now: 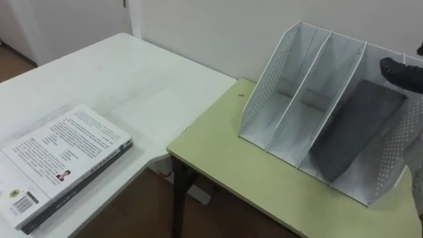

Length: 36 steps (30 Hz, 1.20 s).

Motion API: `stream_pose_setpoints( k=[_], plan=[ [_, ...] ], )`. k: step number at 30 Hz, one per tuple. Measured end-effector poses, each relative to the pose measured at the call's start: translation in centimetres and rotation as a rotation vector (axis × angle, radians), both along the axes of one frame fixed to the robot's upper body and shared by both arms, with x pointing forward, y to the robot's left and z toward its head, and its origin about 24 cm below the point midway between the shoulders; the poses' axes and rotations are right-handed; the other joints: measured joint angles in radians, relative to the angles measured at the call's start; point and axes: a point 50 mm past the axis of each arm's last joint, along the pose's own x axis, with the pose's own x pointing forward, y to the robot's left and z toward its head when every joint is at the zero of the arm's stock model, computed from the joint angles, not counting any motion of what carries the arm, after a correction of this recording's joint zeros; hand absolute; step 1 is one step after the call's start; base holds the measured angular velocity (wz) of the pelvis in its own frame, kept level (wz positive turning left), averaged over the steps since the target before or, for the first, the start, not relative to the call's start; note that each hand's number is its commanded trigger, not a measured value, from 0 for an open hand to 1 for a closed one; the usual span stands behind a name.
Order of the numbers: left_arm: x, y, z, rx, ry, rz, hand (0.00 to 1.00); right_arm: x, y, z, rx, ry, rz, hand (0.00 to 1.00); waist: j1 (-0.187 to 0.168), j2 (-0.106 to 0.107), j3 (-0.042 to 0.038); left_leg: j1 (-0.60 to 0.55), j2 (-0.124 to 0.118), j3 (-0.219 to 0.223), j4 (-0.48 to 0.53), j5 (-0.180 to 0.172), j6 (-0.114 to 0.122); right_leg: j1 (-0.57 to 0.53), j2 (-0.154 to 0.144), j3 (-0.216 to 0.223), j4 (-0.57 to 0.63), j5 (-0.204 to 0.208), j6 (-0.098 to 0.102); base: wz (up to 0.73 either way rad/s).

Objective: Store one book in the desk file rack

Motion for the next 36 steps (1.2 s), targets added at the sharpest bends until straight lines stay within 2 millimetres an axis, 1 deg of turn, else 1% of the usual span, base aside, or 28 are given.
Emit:
stream_pose_setpoints(
  k=[4, 7, 9, 14, 17, 23, 28, 33, 35, 36],
  plan=[
    [-0.1, 0.1, 0.0, 0.008, 0.004, 0.002, 0.0, 0.1, 0.0, 0.2, -0.035, 0.018, 0.006, 0.0, 0.001, 0.003, 0.0035, 0.01, 0.0, 0.0, 0.0, 0.0, -0.001, 0.01, -0.001, -0.01, 0.0, 0.0, 0.0, 0.0],
    [-0.1, 0.2, 0.0, 0.02, 0.006, 0.007, 0.0, 0.1, 0.0, 0.2, -0.045, 0.023, 0.006, 0.0, 0.002, -0.002, 0.0063, 0.012, 0.0, 0.001, 0.0, 0.002, -0.002, 0.01, -0.002, -0.009, 0.0, 0.001, -0.001, 0.0],
    [-0.1, 0.2, 0.0, 0.023, 0.006, 0.01, 0.0, 0.1, 0.0, 0.2, -0.045, 0.023, 0.0, 0.0, 0.003, -0.006, 0.0065, 0.012, 0.0, 0.001, 0.0, 0.003, -0.002, 0.01, -0.002, -0.009, 0.0, 0.001, -0.001, 0.0],
    [0.0, 0.4, 0.0, 0.033, 0.008, 0.013, 0.0, 0.2, 0.3, 0.1, -0.055, 0.034, -0.006, 0.0, 0.007, -0.012, 0.0027, 0.014, 0.001, 0.002, 0.0, 0.003, -0.002, 0.011, 0.0, -0.009, 0.0, 0.001, -0.002, 0.0],
    [0.0, 0.4, 0.0, 0.039, 0.01, 0.015, 0.0, 0.2, 0.3, 0.0, -0.059, 0.038, -0.003, 0.0, 0.012, -0.014, 0.0029, 0.016, 0.001, 0.002, -0.001, 0.003, -0.002, 0.012, -0.001, -0.01, 0.0, 0.001, -0.002, 0.0],
    [0.1, 0.4, 0.0, 0.039, 0.007, 0.012, 0.0, 0.2, 0.3, 0.0, -0.059, 0.038, -0.004, 0.0, 0.022, -0.013, 0.0022, 0.012, 0.002, 0.002, -0.001, 0.003, -0.002, 0.011, -0.002, -0.011, 0.002, 0.001, -0.002, 0.0],
    [0.1, 0.4, 0.0, 0.04, 0.01, 0.013, 0.0, 0.2, 0.4, 0.1, -0.061, 0.035, -0.002, 0.0, 0.022, -0.011, 0.0003, 0.009, 0.001, 0.0, 0.0, 0.004, -0.002, 0.008, -0.002, -0.012, 0.003, 0.001, -0.002, 0.0],
    [0.1, 0.3, 0.0, 0.035, 0.018, 0.013, 0.0, 0.6, 0.8, 1.1, -0.069, -0.002, 0.014, 0.0, 0.023, -0.004, -0.0043, 0.006, 0.001, 0.0, 0.0, 0.004, -0.002, -0.001, -0.002, -0.012, 0.008, 0.001, -0.002, -0.02],
    [0.1, 0.3, -0.1, 0.031, 0.022, 0.01, 0.0, 1.1, 1.2, 2.2, -0.07, -0.035, 0.025, 0.0, 0.026, 0.0, -0.0064, 0.006, 0.001, 0.0, 0.0, 0.005, -0.002, -0.002, -0.001, -0.014, 0.016, 0.001, -0.002, -0.09],
    [0.1, 0.3, -0.1, 0.03, 0.024, 0.011, 0.0, 1.2, 1.3, 2.3, -0.072, -0.04, 0.029, 0.0, 0.027, 0.0, -0.0065, 0.008, 0.001, 0.0, 0.0, 0.005, -0.002, -0.002, -0.001, -0.014, 0.017, 0.001, -0.002, -0.08]
  ],
)
